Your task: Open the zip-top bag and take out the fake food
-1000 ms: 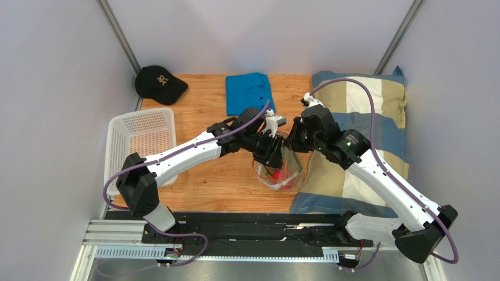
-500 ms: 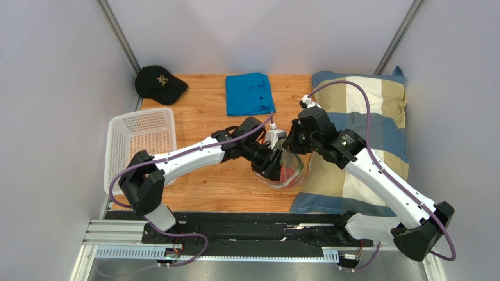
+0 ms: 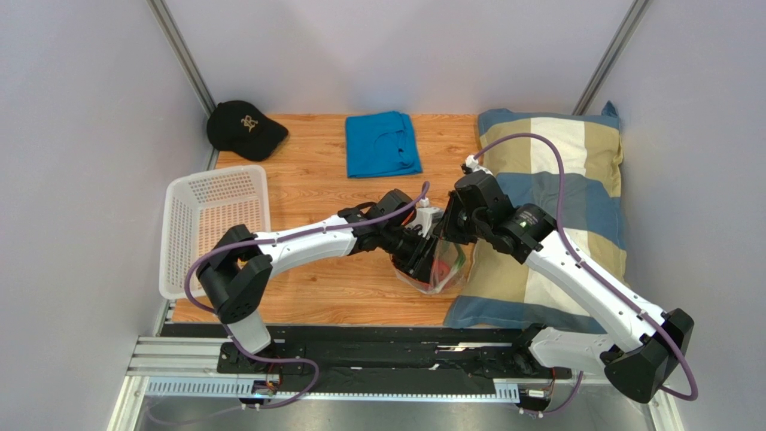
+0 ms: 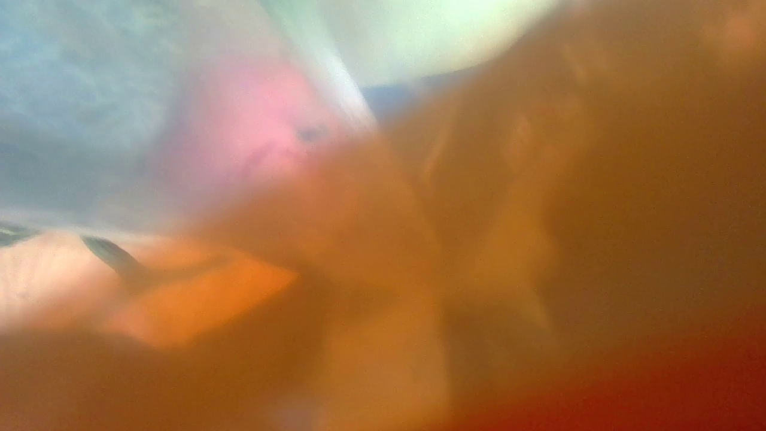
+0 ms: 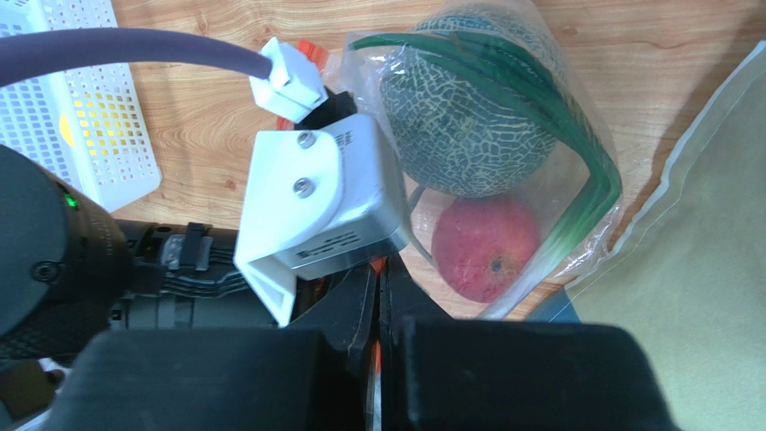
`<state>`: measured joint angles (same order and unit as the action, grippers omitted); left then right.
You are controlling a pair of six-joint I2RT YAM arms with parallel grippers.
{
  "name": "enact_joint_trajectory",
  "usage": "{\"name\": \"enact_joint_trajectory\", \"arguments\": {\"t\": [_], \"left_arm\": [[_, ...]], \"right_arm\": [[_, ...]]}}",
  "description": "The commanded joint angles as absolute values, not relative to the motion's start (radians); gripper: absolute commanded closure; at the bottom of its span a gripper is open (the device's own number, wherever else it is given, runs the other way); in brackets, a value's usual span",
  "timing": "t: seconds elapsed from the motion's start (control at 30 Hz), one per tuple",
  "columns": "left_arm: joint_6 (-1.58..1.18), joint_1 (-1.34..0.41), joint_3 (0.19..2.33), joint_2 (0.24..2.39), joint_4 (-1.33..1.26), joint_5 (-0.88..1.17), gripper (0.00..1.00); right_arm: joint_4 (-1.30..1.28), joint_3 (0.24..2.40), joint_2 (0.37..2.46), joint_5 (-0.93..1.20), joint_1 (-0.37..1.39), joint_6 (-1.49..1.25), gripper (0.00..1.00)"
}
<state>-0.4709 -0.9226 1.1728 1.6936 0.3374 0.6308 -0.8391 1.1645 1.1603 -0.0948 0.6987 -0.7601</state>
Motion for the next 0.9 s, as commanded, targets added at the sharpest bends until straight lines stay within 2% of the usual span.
{"name": "enact_joint_trajectory", "arguments": {"t": [0.0, 0.1, 0.17, 0.2, 0.23, 0.3, 0.4, 0.5, 0.53, 0.6, 0.63, 0.77, 0.8, 0.87], "left_arm": [[-0.495, -0.937, 1.171, 1.691, 0.278, 0.595, 0.47], [-0.479, -0.939, 1.178, 1.713, 0.259, 0.627, 0.44], [-0.450, -0.951, 1.201, 1.729, 0.304, 0.597, 0.46], [-0.445, -0.956, 1.207, 1.746, 0.323, 0.568, 0.49], [-0.448, -0.960, 1.210, 1.753, 0.334, 0.566, 0.59], [-0.460, -0.966, 1.209, 1.775, 0.328, 0.581, 0.66], [-0.468, -0.979, 1.213, 1.801, 0.310, 0.600, 0.65], [-0.477, -0.983, 1.218, 1.819, 0.296, 0.612, 0.59], [-0.483, -0.983, 1.215, 1.822, 0.293, 0.604, 0.64], [-0.486, -0.983, 1.212, 1.806, 0.314, 0.522, 0.81], [-0.483, -0.983, 1.206, 1.793, 0.322, 0.502, 0.83], [-0.454, -0.983, 1.236, 1.708, 0.399, 0.385, 0.77], [-0.446, -0.983, 1.253, 1.695, 0.460, 0.373, 0.70], [-0.431, -0.983, 1.311, 1.663, 0.526, 0.339, 0.64]], "right_arm": [[-0.753, 1.175, 1.121, -0.092, 0.696, -0.824, 1.00], [-0.752, 1.178, 1.115, -0.112, 0.696, -0.828, 1.00], [-0.752, 1.184, 1.115, -0.123, 0.696, -0.828, 1.00], [-0.750, 1.186, 1.115, -0.130, 0.696, -0.828, 1.00], [-0.750, 1.187, 1.117, -0.135, 0.696, -0.825, 1.00], [-0.746, 1.190, 1.120, -0.146, 0.696, -0.827, 1.00], [-0.739, 1.190, 1.126, -0.149, 0.696, -0.818, 1.00], [-0.739, 1.177, 1.124, -0.149, 0.696, -0.816, 1.00], [-0.739, 1.174, 1.121, -0.149, 0.696, -0.815, 1.00], [-0.750, 1.166, 1.112, -0.153, 0.696, -0.802, 1.00], [-0.756, 1.158, 1.105, -0.159, 0.698, -0.798, 1.00], [-0.758, 1.109, 1.060, -0.141, 0.696, -0.749, 1.00], [-0.749, 1.091, 1.039, -0.129, 0.696, -0.738, 1.00], [-0.718, 1.045, 1.019, -0.107, 0.696, -0.736, 1.00]]}}
